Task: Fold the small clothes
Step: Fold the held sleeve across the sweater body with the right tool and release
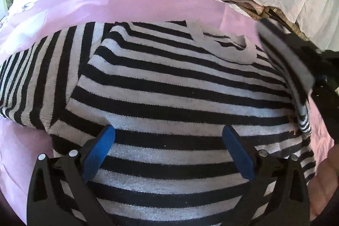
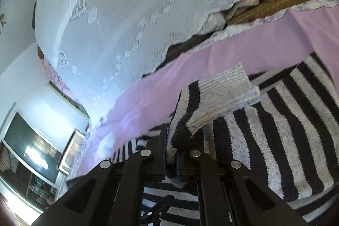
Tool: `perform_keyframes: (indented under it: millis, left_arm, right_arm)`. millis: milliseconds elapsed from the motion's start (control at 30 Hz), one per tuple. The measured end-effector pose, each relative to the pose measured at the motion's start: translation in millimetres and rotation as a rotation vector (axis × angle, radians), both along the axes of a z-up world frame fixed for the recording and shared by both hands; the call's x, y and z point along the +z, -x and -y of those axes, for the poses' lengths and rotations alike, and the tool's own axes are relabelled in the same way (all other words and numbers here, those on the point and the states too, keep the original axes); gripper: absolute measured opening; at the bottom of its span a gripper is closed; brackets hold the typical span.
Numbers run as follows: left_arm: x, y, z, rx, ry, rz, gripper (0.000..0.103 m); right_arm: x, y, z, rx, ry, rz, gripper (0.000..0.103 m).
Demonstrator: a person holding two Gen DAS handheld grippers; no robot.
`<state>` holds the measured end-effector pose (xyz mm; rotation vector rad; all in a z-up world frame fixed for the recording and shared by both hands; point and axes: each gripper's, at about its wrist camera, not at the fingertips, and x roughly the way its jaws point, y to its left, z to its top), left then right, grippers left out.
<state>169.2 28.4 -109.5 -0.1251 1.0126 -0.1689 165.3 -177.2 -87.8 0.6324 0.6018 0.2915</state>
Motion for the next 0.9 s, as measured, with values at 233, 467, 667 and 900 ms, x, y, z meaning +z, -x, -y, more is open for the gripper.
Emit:
perform_keyframes:
  millis: [233, 467, 667, 900]
  left_arm:
    - [-5, -4, 9, -0.015, -0.080, -0.004, 0.099]
    - [-8, -2, 9, -0.020, -0.103, 0.003, 0.098]
    - [-7, -3, 8, -0.021, -0.095, 0.004, 0.099]
    - [-6, -4, 7, -0.018, -0.084, 0.002, 0.099]
  right_arm:
    - [-31, -27, -33, 0.109, 0.028, -0.109, 0.010]
    - [-34, -29, -47, 0.161, 0.029, -0.137, 0.048]
    - [-2, -10, -55, 0.154, 0.102, -0.016, 0.048]
    - [6, -6, -19, 0.069, 0.046, -0.009, 0.048]
